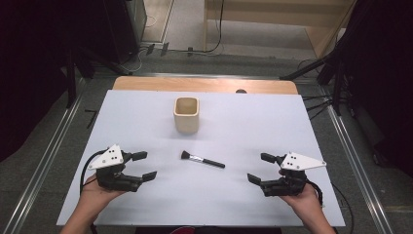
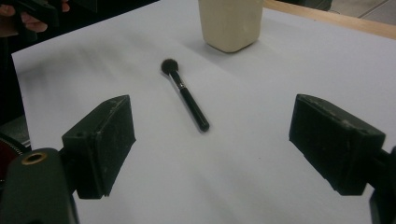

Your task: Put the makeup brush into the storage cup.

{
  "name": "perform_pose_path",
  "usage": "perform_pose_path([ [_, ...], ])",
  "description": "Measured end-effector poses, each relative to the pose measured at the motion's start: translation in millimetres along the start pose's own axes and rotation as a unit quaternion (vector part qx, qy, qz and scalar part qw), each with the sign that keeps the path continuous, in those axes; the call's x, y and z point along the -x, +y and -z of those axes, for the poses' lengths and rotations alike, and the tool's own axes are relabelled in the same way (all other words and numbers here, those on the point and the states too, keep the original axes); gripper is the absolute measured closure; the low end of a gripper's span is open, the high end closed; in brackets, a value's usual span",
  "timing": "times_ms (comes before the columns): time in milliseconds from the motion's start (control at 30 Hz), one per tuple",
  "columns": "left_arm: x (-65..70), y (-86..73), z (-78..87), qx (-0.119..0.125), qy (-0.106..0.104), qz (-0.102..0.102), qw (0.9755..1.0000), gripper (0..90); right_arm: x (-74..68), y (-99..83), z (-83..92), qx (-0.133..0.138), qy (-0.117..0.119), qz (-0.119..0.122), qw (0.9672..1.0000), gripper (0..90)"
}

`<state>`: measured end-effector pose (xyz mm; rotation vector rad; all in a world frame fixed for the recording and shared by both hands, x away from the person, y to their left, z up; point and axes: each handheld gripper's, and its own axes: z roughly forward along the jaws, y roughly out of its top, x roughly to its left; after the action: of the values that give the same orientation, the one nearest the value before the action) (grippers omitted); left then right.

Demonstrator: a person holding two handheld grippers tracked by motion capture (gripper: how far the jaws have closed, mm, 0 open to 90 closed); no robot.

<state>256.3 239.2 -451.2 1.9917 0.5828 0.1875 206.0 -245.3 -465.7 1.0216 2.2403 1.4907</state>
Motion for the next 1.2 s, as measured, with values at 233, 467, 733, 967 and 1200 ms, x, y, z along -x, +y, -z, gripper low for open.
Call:
perform_pose_path([
  [233, -0.4, 0.2, -0.6, -0.002, 0.003, 0.0, 1.0, 24.1, -0.2, -0.2, -1.0, 0.0, 0.004, 0.003, 1.0, 15.2],
  [467, -0.1, 0.8, -1.2, -0.002, 0.001, 0.004, 1.0, 24.0, 0.2, -0.4, -0.7, 0.002, 0.007, -0.001, 1.0, 15.2],
  [733, -0.4, 0.9, -0.8, -0.002, 0.002, 0.003, 1.0, 24.0, 0.3, -0.6, -0.8, 0.0, 0.007, -0.002, 1.0, 15.1],
  [967, 0.0, 1.0, -1.0, -0.006, 0.002, 0.002, 1.0, 24.0, -0.2, -0.7, -1.2, -0.002, 0.007, -0.001, 1.0, 15.1],
  [1200, -0.3, 0.9, -1.0, -0.008, 0.002, 0.001, 1.0, 24.0, -0.9, -0.8, -1.7, -0.004, 0.007, -0.003, 1.0, 15.1],
])
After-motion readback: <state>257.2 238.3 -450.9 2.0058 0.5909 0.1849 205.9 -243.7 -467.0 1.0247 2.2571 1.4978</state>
